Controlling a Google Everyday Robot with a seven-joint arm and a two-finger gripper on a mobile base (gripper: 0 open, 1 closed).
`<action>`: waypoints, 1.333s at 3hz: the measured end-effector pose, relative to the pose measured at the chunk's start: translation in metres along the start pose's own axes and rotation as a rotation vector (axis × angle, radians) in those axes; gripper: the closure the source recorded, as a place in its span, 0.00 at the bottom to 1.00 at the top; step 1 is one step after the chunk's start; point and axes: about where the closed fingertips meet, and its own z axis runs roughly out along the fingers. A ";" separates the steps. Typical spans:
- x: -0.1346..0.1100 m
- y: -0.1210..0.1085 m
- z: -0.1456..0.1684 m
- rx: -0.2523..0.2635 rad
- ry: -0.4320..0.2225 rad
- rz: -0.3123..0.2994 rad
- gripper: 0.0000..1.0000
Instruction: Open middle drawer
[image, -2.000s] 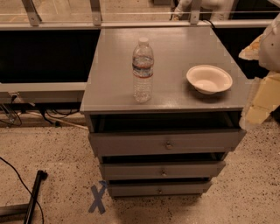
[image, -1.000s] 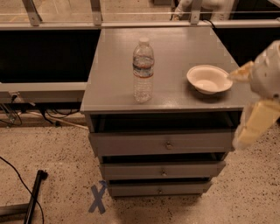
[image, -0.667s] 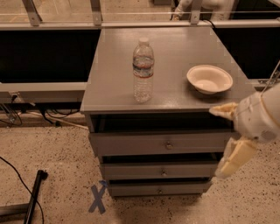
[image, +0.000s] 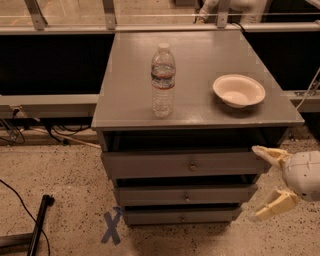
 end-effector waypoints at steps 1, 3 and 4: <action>0.002 -0.001 0.008 0.016 0.099 0.004 0.00; 0.054 -0.001 0.039 0.126 0.047 -0.074 0.00; 0.059 0.003 0.033 0.139 0.046 -0.144 0.00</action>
Offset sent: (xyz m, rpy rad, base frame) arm 0.0035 -0.0288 -0.0995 -0.1996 -0.3280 0.1088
